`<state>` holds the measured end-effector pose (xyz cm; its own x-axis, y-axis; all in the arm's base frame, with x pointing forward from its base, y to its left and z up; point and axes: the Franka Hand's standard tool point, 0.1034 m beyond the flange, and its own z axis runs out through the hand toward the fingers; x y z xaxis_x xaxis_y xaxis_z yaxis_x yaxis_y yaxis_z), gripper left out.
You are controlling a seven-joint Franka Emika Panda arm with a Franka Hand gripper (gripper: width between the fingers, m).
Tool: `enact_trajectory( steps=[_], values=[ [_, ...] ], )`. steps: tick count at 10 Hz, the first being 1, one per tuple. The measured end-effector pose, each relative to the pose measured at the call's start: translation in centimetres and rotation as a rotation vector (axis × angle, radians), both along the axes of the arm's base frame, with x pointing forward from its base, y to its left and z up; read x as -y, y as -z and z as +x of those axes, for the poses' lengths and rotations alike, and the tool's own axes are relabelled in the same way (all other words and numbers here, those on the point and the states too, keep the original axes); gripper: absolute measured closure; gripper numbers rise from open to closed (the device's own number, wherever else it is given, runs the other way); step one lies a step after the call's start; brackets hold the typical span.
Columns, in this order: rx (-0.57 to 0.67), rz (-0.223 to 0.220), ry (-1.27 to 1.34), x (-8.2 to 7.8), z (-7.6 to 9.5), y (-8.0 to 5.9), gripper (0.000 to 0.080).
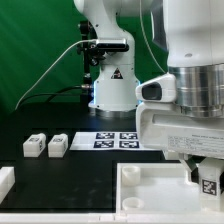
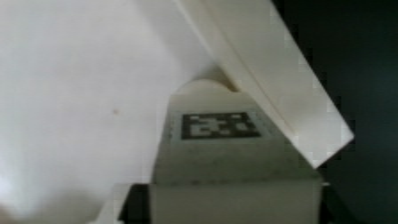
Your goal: Assemble one leg
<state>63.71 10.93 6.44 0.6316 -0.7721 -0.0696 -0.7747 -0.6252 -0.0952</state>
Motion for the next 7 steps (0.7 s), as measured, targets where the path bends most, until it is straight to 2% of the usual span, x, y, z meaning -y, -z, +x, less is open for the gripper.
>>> enact_trajectory(
  steps=[4, 5, 7],
  values=[
    [-0.065, 0.062, 0.688, -0.06, -0.49, 0.1, 0.0508],
    [-0.065, 0.089, 0.81, -0.02, -0.69, 0.13, 0.0508],
    [-0.075, 0.104, 0.928, -0.01, -0.75, 0.07, 0.0508]
  ],
)
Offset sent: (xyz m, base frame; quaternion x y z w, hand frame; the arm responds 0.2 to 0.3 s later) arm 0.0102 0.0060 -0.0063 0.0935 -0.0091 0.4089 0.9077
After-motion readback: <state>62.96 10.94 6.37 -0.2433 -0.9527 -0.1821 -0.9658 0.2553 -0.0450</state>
